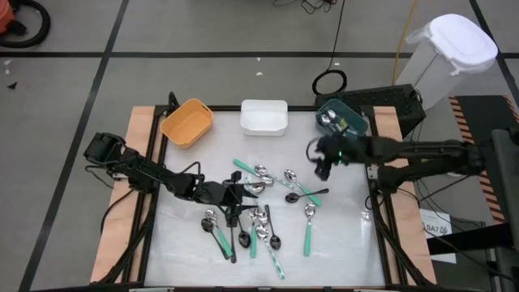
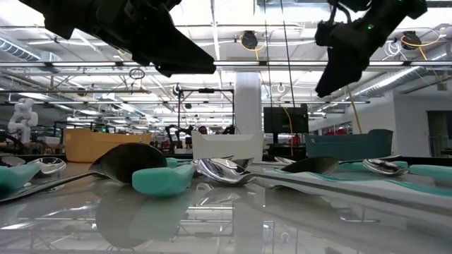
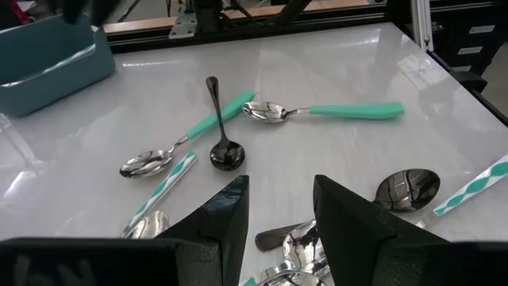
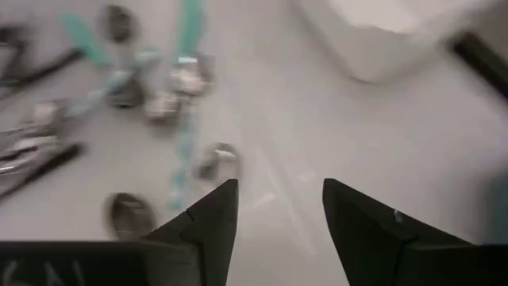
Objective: Sort silverware by color (type)
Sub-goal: Put the black spoon into the orange bin
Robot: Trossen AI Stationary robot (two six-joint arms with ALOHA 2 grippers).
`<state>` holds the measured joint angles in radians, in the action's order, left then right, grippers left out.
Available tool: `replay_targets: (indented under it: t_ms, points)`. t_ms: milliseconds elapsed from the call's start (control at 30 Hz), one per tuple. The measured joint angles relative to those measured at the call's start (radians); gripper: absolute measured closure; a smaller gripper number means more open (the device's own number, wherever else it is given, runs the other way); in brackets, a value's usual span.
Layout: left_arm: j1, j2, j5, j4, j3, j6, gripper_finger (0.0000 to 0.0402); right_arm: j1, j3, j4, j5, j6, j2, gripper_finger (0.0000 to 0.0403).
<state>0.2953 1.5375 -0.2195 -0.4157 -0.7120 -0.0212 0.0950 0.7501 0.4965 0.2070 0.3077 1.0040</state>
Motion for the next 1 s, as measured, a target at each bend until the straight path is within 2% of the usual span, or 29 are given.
replay_targets:
  t_ms: [167,300,600,833,1000]
  points:
    - [0.000,0.000,0.000,0.005,0.000,-0.008,0.0259,-0.163,-0.061,-0.202,0.005,0.019,0.068,0.0225]
    - [0.000,0.000,0.000,0.032,0.000,-0.016,0.0259,-0.270,-0.068,-0.309,0.055,0.022,0.158,0.0225]
    - [0.000,0.000,-0.029,0.078,0.000,-0.064,0.0259,-0.428,-0.068,-0.548,0.089,0.027,0.377,0.0225]
    - [0.011,0.000,-0.053,0.092,0.000,-0.124,0.0259,-0.481,-0.016,-0.553,0.104,0.047,0.487,0.0225]
    - [0.063,0.013,-0.094,0.131,0.000,-0.193,0.0259,-0.497,0.032,-0.556,0.107,0.048,0.545,0.0225]
